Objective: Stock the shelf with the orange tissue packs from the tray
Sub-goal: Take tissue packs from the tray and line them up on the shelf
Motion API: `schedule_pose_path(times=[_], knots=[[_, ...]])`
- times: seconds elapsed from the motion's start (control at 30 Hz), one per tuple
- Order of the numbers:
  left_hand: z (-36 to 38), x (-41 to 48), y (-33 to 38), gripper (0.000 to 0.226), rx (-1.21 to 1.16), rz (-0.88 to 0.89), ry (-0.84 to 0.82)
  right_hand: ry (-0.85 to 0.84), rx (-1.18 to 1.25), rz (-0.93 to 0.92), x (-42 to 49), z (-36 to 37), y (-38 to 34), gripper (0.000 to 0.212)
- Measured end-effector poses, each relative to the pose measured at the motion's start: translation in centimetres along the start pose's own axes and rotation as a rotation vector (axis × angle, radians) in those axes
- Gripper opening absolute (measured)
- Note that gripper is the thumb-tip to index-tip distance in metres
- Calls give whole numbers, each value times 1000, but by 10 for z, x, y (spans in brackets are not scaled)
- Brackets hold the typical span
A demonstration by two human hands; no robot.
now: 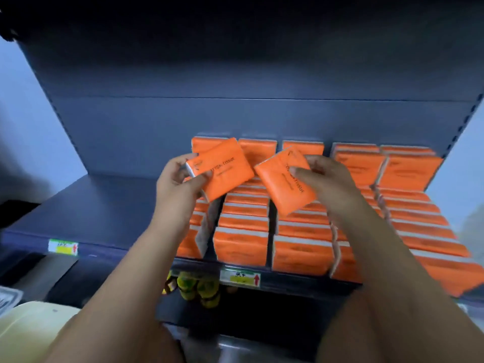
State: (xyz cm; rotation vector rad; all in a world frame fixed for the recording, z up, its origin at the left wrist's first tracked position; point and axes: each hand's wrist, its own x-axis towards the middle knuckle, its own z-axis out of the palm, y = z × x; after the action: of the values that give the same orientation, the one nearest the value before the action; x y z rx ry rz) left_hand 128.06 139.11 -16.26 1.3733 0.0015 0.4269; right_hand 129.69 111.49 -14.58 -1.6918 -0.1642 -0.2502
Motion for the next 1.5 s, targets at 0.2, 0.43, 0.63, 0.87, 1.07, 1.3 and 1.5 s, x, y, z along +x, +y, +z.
schedule_pose_path(times=[0.2, 0.43, 0.63, 0.87, 1.07, 1.3, 1.5], knots=[[40, 34, -29, 44, 100, -11, -89, 228, -420, -269, 25, -27, 26, 34], [53, 80, -50, 44, 205, 29, -199, 206, -947, -440, 73, -29, 44, 46], [60, 112, -65, 46, 199, 5, -184, 123, -1152, -466, 103, -35, 56, 40], [78, 127, -77, 48, 321, 117, -202, 63, -1151, -474, 110, -36, 66, 43], [83, 130, -89, 50, 449, 222, -189, 119, -1195, -488, 106, -27, 65, 42], [88, 130, -96, 52, 506, 195, -154, 117, -1225, -473, 104, -23, 68, 50], [85, 130, -94, 49, 560, 204, -169, 91, -1247, -407, 104, -20, 67, 57]])
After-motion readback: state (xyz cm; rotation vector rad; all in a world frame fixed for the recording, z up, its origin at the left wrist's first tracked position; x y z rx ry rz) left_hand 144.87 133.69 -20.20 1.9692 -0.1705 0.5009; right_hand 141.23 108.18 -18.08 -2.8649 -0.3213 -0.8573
